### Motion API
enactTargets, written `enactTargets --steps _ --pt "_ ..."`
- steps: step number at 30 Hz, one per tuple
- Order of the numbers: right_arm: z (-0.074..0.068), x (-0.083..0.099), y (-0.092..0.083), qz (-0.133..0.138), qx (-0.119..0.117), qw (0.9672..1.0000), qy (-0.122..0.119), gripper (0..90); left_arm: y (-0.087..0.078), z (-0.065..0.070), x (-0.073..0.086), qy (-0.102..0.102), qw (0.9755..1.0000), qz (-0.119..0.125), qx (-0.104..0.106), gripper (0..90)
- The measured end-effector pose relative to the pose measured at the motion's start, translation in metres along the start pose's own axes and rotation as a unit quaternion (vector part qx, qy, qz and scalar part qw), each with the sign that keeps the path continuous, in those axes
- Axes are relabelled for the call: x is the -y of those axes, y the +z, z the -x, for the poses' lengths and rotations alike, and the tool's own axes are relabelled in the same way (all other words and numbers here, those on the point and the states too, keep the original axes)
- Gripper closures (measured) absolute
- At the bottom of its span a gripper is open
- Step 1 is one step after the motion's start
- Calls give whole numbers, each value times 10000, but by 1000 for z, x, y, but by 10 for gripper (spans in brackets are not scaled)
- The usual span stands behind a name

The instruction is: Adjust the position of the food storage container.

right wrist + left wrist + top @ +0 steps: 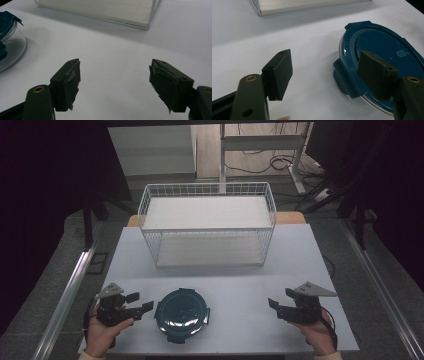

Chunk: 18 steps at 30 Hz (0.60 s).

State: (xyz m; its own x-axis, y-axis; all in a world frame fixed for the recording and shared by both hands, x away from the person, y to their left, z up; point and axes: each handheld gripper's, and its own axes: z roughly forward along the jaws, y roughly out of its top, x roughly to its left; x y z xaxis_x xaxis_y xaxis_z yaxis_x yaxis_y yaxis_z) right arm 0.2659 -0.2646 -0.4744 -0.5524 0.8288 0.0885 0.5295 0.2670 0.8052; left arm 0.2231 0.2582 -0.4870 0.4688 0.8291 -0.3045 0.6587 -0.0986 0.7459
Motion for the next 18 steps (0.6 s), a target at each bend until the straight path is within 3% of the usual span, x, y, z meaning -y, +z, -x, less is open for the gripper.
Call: enactTargets --steps 3,8,11,15,18 --pt "-1 1 0 -37 31 10000 -45 244 -3 1 -2 6 9999 87 92 295" --pt "-3 1 -1 -19 83 9999 -58 248 -8 4 -5 97 9999 70 -7 332" --pt "-2 1 0 -69 36 10000 -59 255 -12 5 -5 199 9997 -9 -121 410" --pt "0 1 2 -100 26 9999 -40 253 -16 6 -10 252 9996 -91 -88 520" --pt "2 1 1 -101 35 9999 26 250 -19 14 -15 402 9989 -236 36 565"
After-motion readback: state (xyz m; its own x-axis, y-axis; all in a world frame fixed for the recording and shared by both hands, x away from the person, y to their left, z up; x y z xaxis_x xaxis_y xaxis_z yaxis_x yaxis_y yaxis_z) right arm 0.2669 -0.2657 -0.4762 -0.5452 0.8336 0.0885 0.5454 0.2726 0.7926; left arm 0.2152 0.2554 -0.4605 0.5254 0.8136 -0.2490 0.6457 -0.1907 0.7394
